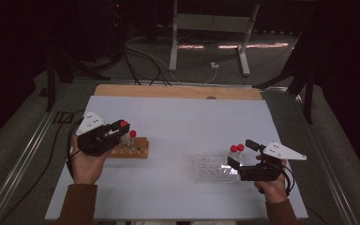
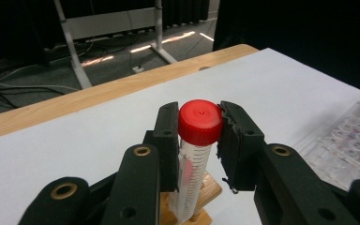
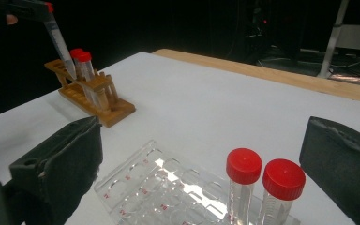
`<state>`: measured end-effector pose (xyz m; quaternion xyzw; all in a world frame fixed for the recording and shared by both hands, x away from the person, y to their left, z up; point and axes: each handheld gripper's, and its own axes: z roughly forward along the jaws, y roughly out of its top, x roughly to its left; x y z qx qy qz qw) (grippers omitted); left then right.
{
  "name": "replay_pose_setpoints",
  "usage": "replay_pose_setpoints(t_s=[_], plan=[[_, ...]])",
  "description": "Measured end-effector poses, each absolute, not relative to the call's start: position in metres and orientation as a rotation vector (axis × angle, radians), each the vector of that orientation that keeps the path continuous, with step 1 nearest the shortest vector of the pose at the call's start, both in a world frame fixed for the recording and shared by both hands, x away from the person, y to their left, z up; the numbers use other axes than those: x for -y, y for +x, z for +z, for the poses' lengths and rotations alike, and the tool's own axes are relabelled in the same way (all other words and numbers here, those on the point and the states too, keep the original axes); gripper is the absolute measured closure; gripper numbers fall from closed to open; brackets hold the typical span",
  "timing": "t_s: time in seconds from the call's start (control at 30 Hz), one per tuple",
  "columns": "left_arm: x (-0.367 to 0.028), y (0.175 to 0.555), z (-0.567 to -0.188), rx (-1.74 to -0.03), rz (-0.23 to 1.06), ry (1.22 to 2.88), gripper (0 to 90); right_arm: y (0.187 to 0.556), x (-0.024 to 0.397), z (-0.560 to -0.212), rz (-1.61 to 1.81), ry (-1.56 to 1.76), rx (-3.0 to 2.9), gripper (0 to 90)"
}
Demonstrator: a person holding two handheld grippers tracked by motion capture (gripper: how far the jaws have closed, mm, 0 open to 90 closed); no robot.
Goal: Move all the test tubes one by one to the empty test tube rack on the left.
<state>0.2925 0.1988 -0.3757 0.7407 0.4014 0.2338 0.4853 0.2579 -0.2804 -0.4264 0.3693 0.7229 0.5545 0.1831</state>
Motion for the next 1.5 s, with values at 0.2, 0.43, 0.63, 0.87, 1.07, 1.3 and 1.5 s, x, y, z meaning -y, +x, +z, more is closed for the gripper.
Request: replay_pose_setpoints(t_s=[0.2, 0.43, 0.63, 0.87, 1.07, 1.3, 1.5], plan=[[-0.204, 0.293, -0.376, -0.991, 0.577, 1.807, 70.9, 0.258, 0.281, -0.427, 1.566, 1.043, -2.039, 0.0], [-0.213, 0.293, -0.375, -1.011, 0.596, 1.803, 71.0, 0.258, 0.28, -0.427, 1.563, 1.044, -2.042, 0.0], [-0.219, 0.293, -0.375, -1.029, 0.623, 1.792, 70.9, 0.258, 0.28, -0.428, 1.563, 1.042, -2.043, 0.0], [-0.222, 0.294, -0.376, -1.039, 0.655, 1.784, 70.9, 0.258, 0.28, -0.428, 1.562, 1.042, -2.044, 0.0], [-0.225, 0.296, -0.378, -1.061, 0.671, 1.772, 70.9, 0.258, 0.28, -0.428, 1.563, 1.043, -2.043, 0.0], [-0.227, 0.299, -0.383, -1.082, 0.671, 1.773, 70.9, 0.258, 0.28, -0.428, 1.562, 1.041, -2.045, 0.0], [-0.229, 0.301, -0.39, -1.1, 0.665, 1.775, 70.8, 0.258, 0.28, -0.428, 1.563, 1.041, -2.045, 0.0]])
